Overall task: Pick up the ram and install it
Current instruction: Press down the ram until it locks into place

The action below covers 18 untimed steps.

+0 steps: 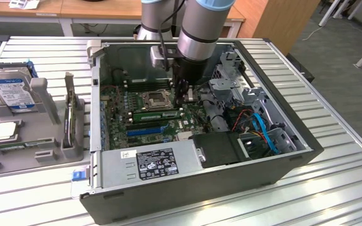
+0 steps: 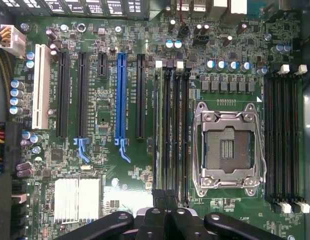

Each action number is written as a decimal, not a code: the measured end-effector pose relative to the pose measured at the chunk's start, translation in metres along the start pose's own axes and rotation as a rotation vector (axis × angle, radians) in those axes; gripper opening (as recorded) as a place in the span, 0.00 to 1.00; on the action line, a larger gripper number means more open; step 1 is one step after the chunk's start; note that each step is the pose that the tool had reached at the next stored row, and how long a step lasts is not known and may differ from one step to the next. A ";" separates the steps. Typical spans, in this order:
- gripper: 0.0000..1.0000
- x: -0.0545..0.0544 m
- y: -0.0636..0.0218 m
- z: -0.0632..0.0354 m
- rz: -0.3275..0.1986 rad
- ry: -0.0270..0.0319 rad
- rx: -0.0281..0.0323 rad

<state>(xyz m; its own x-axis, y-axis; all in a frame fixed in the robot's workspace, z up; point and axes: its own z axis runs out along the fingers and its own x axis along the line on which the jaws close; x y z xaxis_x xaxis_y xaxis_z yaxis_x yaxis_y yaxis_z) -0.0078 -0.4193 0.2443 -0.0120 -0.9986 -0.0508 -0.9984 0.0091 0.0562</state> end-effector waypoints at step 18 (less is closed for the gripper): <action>0.10 0.000 0.0088 0.0006 0.000 -0.0002 0.0000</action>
<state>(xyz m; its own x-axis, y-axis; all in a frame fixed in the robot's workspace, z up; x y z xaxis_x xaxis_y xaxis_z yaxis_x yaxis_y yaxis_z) -0.0166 -0.4193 0.2443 -0.0119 -0.9986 -0.0509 -0.9984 0.0091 0.0562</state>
